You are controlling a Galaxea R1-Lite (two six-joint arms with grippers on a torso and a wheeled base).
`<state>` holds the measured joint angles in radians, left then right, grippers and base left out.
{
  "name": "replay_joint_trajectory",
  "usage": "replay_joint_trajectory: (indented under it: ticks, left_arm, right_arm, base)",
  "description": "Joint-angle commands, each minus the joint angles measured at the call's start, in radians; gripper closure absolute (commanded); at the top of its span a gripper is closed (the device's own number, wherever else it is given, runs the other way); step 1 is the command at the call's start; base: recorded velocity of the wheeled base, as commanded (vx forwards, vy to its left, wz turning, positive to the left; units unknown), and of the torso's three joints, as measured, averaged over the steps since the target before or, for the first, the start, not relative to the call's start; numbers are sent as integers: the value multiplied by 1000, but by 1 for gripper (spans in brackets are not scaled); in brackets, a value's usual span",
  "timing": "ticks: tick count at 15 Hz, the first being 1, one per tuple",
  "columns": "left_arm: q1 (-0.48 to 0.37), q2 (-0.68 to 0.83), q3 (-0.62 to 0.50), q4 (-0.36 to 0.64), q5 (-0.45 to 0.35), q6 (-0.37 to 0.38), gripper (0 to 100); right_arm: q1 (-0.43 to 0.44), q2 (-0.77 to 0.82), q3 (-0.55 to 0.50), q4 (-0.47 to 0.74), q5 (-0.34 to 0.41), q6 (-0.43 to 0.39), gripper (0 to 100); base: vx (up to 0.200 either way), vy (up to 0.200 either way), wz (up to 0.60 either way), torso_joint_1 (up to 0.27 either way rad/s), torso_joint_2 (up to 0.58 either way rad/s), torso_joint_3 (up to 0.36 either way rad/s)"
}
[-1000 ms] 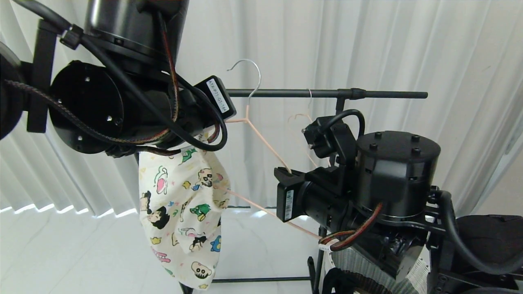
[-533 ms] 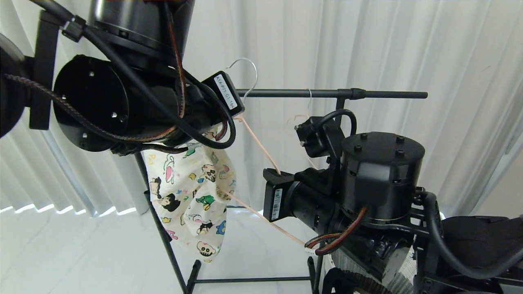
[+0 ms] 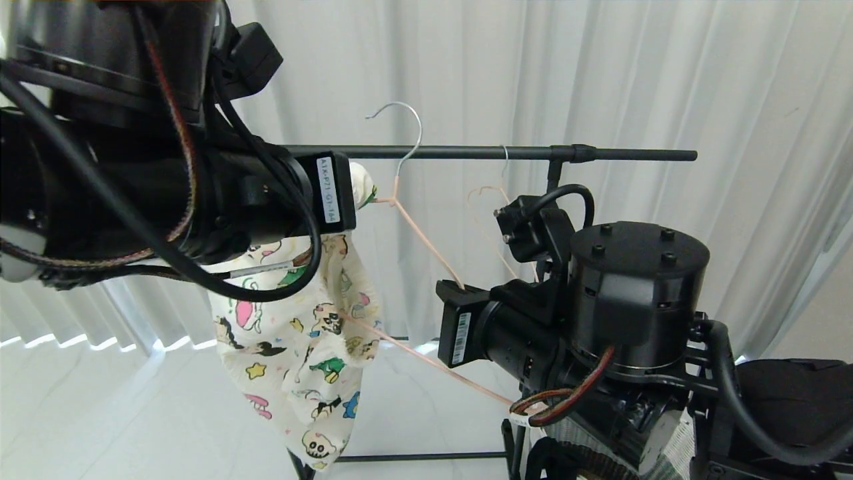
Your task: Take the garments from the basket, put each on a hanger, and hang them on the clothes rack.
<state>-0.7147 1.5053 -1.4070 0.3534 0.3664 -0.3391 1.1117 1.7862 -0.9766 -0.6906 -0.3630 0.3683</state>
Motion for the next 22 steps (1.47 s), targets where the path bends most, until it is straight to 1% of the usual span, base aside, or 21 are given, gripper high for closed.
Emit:
replay_joint_trajectory:
  ticks: [1,2,3,4,5,6,8,10,12,14,17,21,22]
  left_arm:
    - [57,-77,53,-24,-86,98,100]
    - [77,-93,62,-28,-132,143,100]
    - [170,-128,80,-28,-265,273,100]
    - [202,-134,86,-28,-303,316,100]
    - [274,-140,97,-28,-368,397,100]
    - [314,-142,100,-28,-417,436,100]
    - [319,-143,103,-28,-472,436,100]
    - [268,-154,126,-28,-514,427,100]
    - [213,-152,135,-28,-512,379,100]
    - [158,-152,135,-30,-503,295,100]
    - [121,-151,135,-68,-498,275,100]
    - [69,-155,135,-71,-497,216,100]
    - [67,-155,135,-71,-497,216,100]
  right_arm:
    - [4,-13,30,-9,1,-9,100]
    - [2,-16,41,-20,1,-12,100]
    - [2,-24,78,-66,1,-22,100]
    - [4,-27,96,-86,2,-32,100]
    - [4,-39,145,-130,9,-71,100]
    - [4,-53,190,-175,29,-120,100]
    - [4,-70,219,-196,41,-181,100]
    - [5,-68,213,-196,41,-220,100]
    - [7,-65,213,-198,41,-238,100]
    - [11,-62,213,-198,41,-250,100]
    - [42,-48,211,-199,39,-250,100]
    - [46,-10,210,-251,38,-246,100]
    - [46,-10,210,-251,38,-244,100]
  base:
    - [0,0,0,0,0,0]
    - [0,0,0,0,0,0]
    - [0,0,0,0,0,0]
    - [0,0,0,0,0,0]
    - [0,0,0,0,0,0]
    - [0,0,0,0,0,0]
    - [0,0,0,0,0,0]
    - [0,0,0,0,0,0]
    - [0,0,0,0,0,0]
    - [0,0,0,0,0,0]
    - [0,0,0,0,0,0]
    - [0,0,0,0,0,0]
    - [0,0,0,0,0,0]
